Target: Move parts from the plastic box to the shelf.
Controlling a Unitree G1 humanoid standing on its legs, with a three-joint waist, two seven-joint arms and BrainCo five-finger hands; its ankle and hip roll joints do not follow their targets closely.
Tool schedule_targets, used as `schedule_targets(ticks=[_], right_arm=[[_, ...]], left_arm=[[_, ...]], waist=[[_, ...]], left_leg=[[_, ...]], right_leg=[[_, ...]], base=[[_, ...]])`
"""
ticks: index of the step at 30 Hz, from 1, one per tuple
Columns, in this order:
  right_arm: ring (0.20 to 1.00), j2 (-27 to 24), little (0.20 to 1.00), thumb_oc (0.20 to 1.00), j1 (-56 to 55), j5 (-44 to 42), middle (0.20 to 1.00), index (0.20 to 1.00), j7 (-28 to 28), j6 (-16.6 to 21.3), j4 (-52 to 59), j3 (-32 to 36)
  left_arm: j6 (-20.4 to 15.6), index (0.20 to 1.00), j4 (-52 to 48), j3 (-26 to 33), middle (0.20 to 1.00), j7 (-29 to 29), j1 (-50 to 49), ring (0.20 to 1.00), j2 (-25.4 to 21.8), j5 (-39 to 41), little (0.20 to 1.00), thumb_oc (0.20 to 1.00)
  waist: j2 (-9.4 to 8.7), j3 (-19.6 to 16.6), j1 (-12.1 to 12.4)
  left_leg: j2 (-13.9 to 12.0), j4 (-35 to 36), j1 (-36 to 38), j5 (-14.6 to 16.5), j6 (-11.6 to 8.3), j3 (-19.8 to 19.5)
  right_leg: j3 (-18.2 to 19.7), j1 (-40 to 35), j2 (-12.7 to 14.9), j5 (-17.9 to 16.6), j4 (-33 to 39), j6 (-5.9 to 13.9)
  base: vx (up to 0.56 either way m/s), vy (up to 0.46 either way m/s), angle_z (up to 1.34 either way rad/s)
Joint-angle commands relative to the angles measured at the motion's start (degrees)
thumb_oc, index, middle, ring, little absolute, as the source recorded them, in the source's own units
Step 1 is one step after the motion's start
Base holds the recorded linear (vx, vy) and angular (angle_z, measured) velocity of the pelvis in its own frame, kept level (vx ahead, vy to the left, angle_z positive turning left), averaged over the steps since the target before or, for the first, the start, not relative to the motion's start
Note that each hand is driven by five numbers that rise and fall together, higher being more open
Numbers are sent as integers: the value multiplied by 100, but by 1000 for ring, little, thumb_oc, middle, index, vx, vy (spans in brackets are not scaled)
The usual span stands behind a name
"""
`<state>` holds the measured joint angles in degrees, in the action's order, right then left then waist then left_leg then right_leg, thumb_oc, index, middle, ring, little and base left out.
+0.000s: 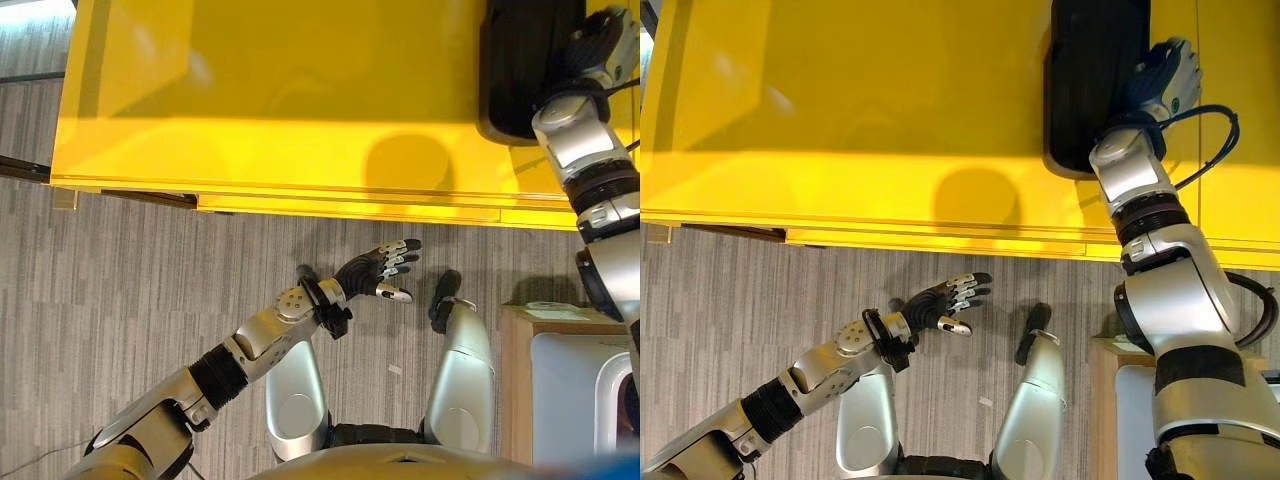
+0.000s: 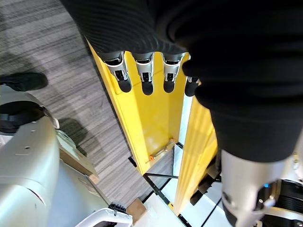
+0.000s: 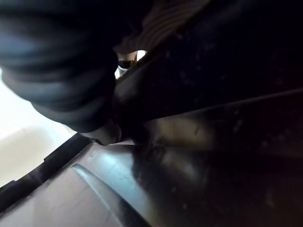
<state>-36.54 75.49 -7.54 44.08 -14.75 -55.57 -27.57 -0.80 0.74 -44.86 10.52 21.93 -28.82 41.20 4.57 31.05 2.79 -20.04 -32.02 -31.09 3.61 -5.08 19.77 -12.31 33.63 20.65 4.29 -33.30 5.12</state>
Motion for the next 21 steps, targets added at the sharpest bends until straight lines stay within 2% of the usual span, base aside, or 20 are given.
schedule_targets(ticks=[1,5,16,21], right_arm=[[200,-171,200,200,371,283,200,200,375,79,-44,-241],[200,-288,200,200,435,325,200,200,367,129,-113,-267],[200,-491,200,200,632,407,200,200,452,184,-270,-429],[200,-604,200,200,702,850,200,200,510,84,-298,-554]], left_arm=[[-282,1000,-833,-156,1000,74,-175,1000,-79,-7,1000,1000],[-88,1000,-910,-202,1000,282,-241,1000,-133,-202,1000,1000],[-182,1000,-1042,-406,1000,211,-197,1000,-303,-283,1000,1000],[-257,1000,-1074,-385,1000,124,-197,1000,-412,-533,1000,1000]], waist=[[205,-125,157],[217,-125,153],[228,-125,142],[223,-125,170]], left_leg=[[304,256,134,305,24,-226],[285,277,142,309,22,-196],[265,280,133,325,29,-157],[244,245,84,330,27,-181]], right_leg=[[-284,28,-168,1306,-1472,-82],[-298,34,-163,1331,-1479,-94],[-319,58,-155,1370,-1514,-107],[-349,78,-135,1404,-1567,-120]], base=[[0,0,0],[3,-3,1],[0,0,0],[0,0,0]])
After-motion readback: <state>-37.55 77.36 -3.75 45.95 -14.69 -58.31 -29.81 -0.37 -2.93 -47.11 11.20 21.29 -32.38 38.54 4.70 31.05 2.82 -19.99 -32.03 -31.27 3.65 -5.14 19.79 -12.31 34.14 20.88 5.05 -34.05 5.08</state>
